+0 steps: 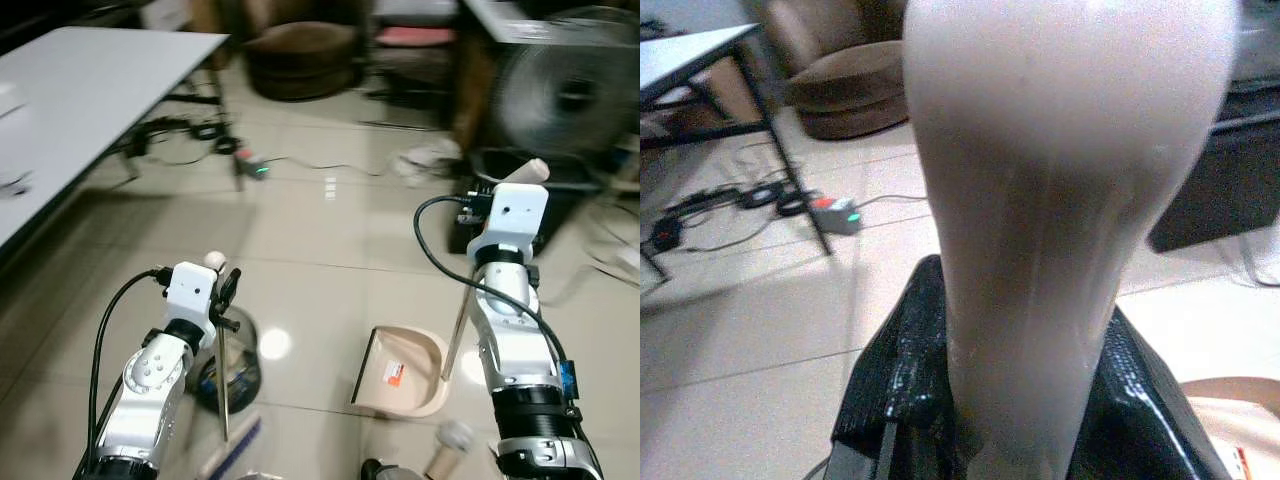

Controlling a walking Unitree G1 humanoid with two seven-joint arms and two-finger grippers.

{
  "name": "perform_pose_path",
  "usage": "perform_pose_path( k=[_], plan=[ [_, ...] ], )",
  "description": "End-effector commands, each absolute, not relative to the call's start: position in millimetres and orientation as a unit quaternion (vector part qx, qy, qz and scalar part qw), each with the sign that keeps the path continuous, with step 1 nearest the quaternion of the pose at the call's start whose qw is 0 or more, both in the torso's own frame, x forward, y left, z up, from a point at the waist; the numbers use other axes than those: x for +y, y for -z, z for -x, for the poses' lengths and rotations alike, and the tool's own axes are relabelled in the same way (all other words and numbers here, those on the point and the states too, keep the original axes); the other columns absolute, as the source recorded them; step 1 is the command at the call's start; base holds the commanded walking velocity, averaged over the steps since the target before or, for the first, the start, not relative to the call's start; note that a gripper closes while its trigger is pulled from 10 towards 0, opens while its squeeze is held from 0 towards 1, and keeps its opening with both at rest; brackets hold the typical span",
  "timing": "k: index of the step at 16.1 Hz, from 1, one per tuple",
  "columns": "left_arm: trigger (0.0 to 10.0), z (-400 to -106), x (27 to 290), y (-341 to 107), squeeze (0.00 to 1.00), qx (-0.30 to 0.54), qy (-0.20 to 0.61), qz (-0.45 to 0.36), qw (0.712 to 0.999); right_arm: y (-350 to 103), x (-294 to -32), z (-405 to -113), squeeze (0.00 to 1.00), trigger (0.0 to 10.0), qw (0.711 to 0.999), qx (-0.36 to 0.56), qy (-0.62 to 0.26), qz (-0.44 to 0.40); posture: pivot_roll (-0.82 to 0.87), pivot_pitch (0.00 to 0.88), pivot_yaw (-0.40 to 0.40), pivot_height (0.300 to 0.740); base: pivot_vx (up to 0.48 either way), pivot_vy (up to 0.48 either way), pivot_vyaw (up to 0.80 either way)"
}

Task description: Sweep floor

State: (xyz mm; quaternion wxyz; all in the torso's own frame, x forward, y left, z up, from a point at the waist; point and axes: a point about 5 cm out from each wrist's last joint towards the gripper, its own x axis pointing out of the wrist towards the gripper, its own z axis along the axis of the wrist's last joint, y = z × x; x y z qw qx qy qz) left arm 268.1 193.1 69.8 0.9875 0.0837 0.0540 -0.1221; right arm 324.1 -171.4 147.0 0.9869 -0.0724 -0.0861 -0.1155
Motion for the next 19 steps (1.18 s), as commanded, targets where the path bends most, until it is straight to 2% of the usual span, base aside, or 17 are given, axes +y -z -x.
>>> perform_pose_path(
  k=[1, 7, 10, 19],
  plan=[
    [10.0, -269.8, 190.5, -78.6, 0.0, 0.036, 0.134, -0.09, 0.986, -150.5, -166.0, -322.4, 0.0, 10.0, 0.988, -0.091, 0.107, 0.069, 0.01, 0.0, 0.035, 0.74, 0.0, 0.0, -0.8],
    [10.0, -275.9, 190.9, -87.8, 0.0, 0.014, 0.117, -0.081, 0.99, -142.4, -154.6, -318.3, 0.0, 10.0, 0.993, -0.061, 0.069, 0.073, 0.01, 0.0, 0.041, 0.74, 0.0, 0.0, -0.8],
    [10.0, -290.2, 192.4, -97.1, 0.0, 0.0, 0.086, -0.097, 0.992, -145.9, -156.2, -317.3, 0.0, 10.0, 0.99, -0.065, 0.064, 0.105, 0.0, 0.0, 0.048, 0.74, 0.0, -0.092, -0.71],
    [10.0, -302.7, 183.3, -103.6, 0.0, -0.007, 0.086, -0.112, 0.99, -137.6, -141.3, -316.3, 0.0, 10.0, 0.995, -0.044, 0.011, 0.09, 0.01, 0.007, 0.039, 0.74, 0.0, -0.48, 0.0]
  ],
)
